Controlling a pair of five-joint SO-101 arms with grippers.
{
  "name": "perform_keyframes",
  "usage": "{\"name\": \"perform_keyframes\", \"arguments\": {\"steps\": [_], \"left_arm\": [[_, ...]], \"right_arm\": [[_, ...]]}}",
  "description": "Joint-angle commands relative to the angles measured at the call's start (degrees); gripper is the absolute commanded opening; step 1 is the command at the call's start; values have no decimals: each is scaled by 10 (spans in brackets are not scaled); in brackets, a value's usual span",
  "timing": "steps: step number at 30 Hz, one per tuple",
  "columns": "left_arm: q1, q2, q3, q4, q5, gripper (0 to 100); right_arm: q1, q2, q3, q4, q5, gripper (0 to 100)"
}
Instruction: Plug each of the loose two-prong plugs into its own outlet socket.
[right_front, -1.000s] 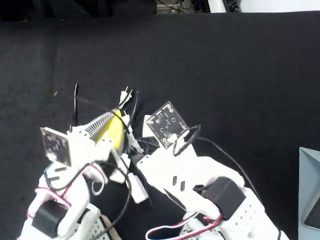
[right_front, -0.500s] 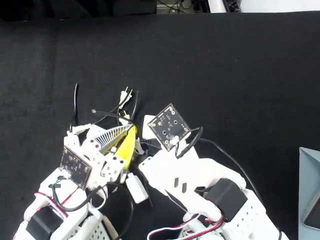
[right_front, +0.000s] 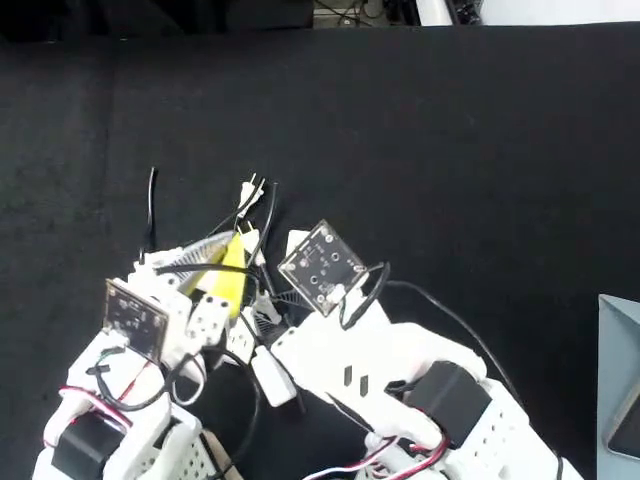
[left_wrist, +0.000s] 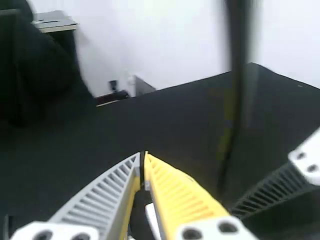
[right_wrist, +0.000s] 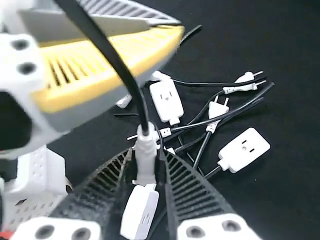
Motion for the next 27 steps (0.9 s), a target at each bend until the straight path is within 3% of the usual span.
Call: {"name": "perform_keyframes", "arguments": {"steps": [1, 6, 11, 14, 22, 27], "left_arm": [[56, 4, -20, 2, -9, 30], [114, 4, -22, 17, -76, 29], [111, 4, -22, 18, -76, 29], [59, 4, -22, 16, -76, 29], [-180, 10, -7, 18, -45, 30], [-232, 28, 5, 55, -42, 111]], "right_arm": [[-11, -1, -7, -11, 5, 11], [-10, -2, -6, -9, 5, 11], [-8, -4, -5, -9, 5, 11], [23, -4, -7, -9, 2, 11], [206, 30, 18, -19, 0, 13], [277, 95, 65, -105, 0, 13]]}}
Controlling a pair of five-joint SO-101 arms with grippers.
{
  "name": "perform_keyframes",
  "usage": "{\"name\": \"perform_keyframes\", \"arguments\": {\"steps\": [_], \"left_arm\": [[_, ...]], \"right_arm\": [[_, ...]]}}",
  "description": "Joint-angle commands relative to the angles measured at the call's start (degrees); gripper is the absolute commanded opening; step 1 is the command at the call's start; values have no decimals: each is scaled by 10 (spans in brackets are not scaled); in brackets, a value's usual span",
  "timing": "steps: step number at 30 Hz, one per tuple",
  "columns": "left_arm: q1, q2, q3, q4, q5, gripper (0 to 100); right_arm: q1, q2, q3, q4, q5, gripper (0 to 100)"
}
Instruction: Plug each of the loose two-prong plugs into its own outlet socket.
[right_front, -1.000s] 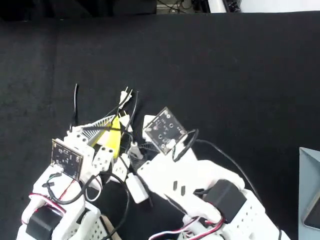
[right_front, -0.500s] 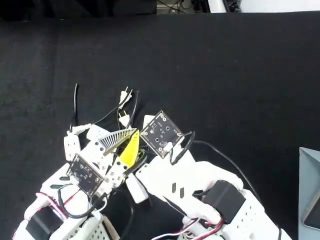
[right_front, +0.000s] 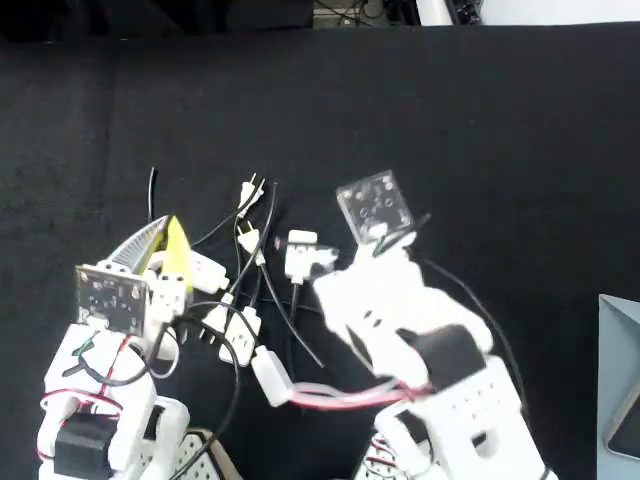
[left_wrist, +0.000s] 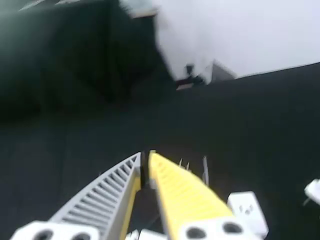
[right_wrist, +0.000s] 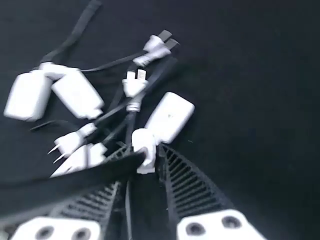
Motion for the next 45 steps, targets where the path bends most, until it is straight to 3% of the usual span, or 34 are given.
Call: {"name": "perform_keyframes", "arguments": {"steps": [1, 7, 14, 18, 22, 26, 32, 36, 45], "left_arm": [[-22, 33, -9, 35, 6, 114], [-22, 200, -88, 98, 21, 88], [-22, 440, -225, 185, 29, 73], [-22, 554, -276, 205, 101, 73], [-8, 628, -291, 204, 160, 73], [39, 673, -289, 205, 135, 77], [83, 724, -288, 203, 184, 266], [105, 768, -296, 199, 184, 288], [120, 859, -340, 63, 188, 288]], "right_arm": [[66, 58, 32, -92, 0, 13], [99, 139, 77, -205, -29, 13], [105, 198, 79, -216, -56, 13], [133, 204, 79, -217, -64, 13], [173, 206, 81, -236, -64, 13], [202, 204, 95, -262, -64, 13], [239, 204, 96, -264, -63, 13], [243, 204, 98, -264, -63, 13], [251, 204, 97, -265, -62, 13]]}}
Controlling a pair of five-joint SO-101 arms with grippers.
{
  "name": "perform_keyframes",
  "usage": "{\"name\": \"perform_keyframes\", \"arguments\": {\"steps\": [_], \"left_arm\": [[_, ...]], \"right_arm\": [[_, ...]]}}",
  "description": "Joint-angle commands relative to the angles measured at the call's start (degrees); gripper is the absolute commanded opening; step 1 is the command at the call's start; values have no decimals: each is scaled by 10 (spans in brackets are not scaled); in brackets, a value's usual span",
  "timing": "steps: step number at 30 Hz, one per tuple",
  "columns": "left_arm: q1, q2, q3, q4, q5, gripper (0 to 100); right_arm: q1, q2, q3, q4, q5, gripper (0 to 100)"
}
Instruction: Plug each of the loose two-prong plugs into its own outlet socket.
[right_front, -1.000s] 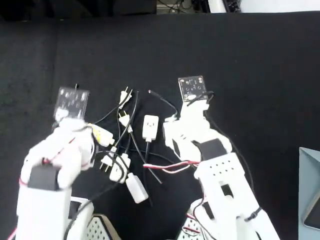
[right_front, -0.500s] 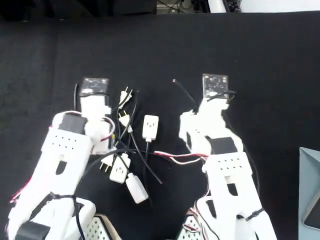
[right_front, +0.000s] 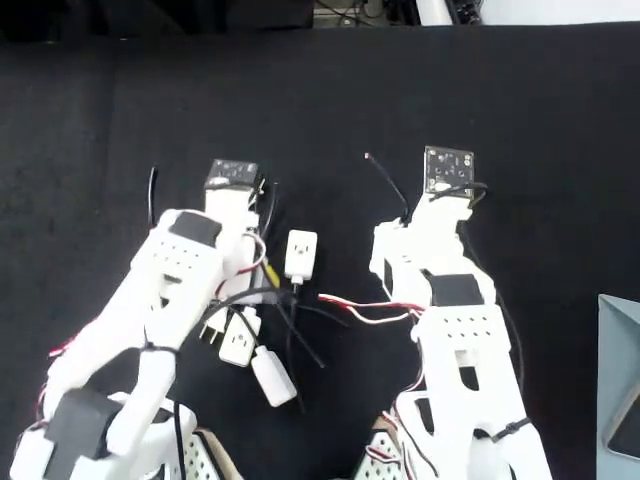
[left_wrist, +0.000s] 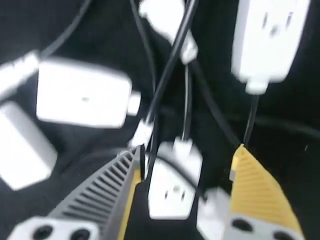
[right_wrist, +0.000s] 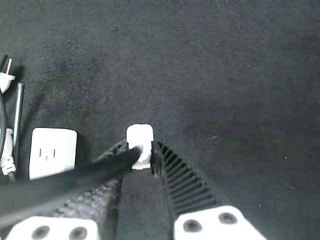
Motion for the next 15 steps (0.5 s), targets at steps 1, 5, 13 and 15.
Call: {"name": "perform_keyframes", "arguments": {"steps": [1, 5, 13, 15], "left_arm": [[8, 22, -45, -66, 10, 288], [10, 55, -76, -120, 7, 288], [90, 131, -147, -134, 7, 288], [98, 156, -166, -135, 8, 288]], "right_arm": [[20, 0, -5, -10, -1, 13], [39, 0, -7, -11, 0, 13], [39, 0, -7, -11, 0, 13], [39, 0, -6, -11, 0, 13]]}}
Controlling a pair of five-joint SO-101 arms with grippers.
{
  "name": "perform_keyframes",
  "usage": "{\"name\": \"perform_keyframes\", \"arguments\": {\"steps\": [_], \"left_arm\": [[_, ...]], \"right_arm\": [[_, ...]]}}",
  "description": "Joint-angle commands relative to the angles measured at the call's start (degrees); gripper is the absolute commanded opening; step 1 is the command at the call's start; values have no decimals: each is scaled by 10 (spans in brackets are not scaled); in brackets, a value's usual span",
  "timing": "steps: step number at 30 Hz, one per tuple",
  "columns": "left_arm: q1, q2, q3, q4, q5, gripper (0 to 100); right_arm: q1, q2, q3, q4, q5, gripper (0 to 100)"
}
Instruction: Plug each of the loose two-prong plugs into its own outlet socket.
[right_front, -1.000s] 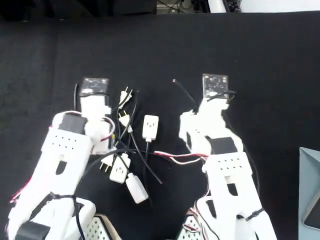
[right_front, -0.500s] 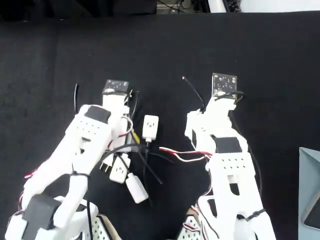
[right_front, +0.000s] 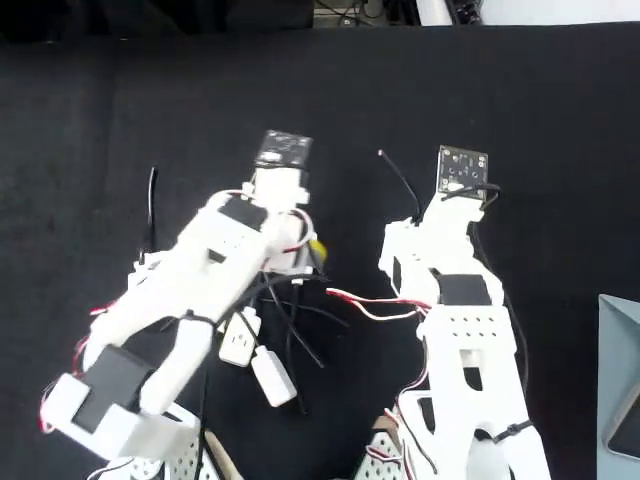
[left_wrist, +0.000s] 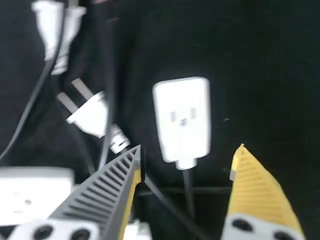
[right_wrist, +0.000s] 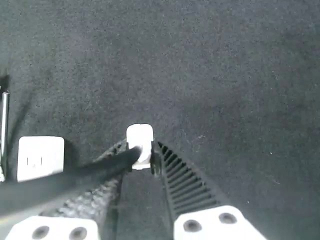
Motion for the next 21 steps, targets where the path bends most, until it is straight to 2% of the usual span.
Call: {"name": "perform_keyframes", "arguments": {"steps": [1, 10, 12, 16, 18, 21], "left_arm": [[15, 31, -58, -9, 10, 288], [0, 188, -150, -2, 10, 282], [0, 190, -160, 1, 6, 227], [-5, 185, -172, 1, 5, 35], [-6, 175, -172, 11, 4, 41], [-6, 135, -189, 66, 4, 26]], "right_arm": [[8, 0, -6, -10, 0, 13], [8, 0, -5, -10, 0, 13], [8, 0, -5, -10, 0, 13], [8, 0, -5, -10, 0, 13], [8, 0, -5, -10, 0, 13], [8, 0, -5, -10, 0, 13]]}}
